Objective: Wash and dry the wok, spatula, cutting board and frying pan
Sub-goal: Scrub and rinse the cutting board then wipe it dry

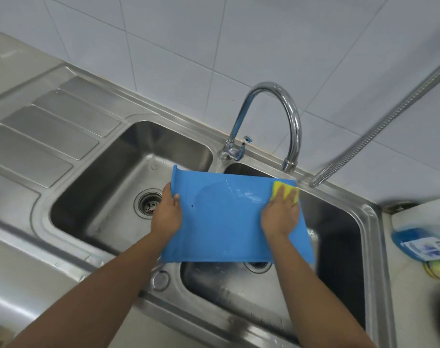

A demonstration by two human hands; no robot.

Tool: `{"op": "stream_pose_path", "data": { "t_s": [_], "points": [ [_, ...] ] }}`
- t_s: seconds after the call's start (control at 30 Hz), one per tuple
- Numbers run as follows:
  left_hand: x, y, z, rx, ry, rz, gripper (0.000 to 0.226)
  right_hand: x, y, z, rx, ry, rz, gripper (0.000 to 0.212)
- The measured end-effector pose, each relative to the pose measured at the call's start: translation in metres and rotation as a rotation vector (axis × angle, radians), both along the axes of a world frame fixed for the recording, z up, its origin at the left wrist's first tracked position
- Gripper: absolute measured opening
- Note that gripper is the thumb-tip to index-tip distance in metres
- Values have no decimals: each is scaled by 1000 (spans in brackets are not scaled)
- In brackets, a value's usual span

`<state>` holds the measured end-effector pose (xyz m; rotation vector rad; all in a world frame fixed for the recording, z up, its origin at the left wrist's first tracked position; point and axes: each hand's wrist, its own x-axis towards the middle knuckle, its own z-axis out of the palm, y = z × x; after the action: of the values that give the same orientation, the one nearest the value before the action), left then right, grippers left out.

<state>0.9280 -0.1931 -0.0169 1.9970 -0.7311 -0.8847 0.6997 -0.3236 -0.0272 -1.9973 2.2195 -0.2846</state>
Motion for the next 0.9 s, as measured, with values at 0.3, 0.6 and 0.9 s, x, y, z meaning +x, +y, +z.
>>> {"op": "stream_pose_path", "data": {
  "t_s": [0.3,0.6,0.9],
  "points": [
    [0,0,-1,-3,-2,4,41,-68,67,-14,-104,125,388,52],
    [-1,1,0,-26,6,17,41,-5,164,-10,-129,48,423,50],
    [2,2,-4,-138,99,73,40,96,81,5,82,47,888,47]
  ]
}}
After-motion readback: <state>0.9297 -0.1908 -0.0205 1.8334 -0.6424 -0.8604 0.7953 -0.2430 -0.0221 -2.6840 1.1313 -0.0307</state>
